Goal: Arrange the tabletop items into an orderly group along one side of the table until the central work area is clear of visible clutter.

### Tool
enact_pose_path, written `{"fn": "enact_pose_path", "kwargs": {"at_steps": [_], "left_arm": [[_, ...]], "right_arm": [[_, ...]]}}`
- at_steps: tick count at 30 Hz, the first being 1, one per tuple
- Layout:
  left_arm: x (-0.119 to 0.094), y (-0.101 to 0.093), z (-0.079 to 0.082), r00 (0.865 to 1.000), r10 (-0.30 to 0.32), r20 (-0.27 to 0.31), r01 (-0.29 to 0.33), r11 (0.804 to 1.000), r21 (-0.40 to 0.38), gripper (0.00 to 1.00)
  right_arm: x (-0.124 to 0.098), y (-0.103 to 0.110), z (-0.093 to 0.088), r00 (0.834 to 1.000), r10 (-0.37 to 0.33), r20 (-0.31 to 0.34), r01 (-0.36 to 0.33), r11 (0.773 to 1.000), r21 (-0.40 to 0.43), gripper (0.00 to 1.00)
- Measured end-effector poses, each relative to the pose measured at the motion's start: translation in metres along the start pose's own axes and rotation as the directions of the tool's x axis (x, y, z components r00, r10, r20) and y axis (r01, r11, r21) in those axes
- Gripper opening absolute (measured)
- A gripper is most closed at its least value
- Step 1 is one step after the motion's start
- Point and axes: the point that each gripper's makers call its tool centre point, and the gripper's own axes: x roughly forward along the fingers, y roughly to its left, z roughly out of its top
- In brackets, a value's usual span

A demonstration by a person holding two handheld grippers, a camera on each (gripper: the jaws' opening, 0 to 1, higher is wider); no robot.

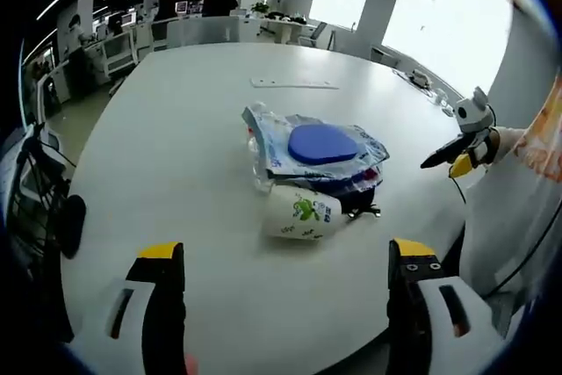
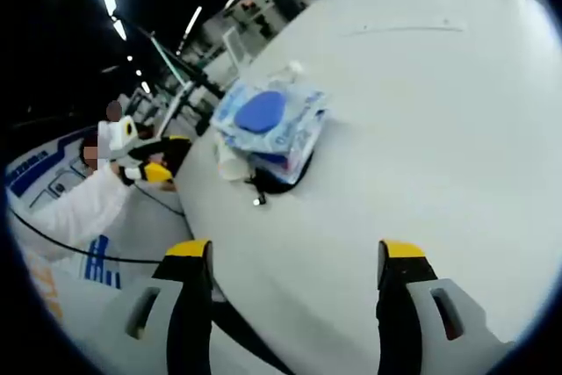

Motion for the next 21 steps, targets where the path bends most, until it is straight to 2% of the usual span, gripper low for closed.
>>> {"fn": "enact_pose_path", "kwargs": {"at_steps": [14, 21], "left_arm": [[0.0001, 0.0003, 0.0046, 1.0, 0.004, 0.004, -0.004, 1.0, 0.01, 0.99], [0.0, 0.0009, 0.002, 1.0, 0.008, -0.003, -0.008, 1.0, 0.012, 0.98]], "right_arm": [[-0.0022, -0.0012, 0.0029, 1.0, 0.008, 0.018, -0.008, 1.0, 0.019, 0.75], [-0.0029, -0.0029, 0.0027, 1.0, 0.007, 0.02, -0.008, 1.0, 0.025, 0.74]]}}
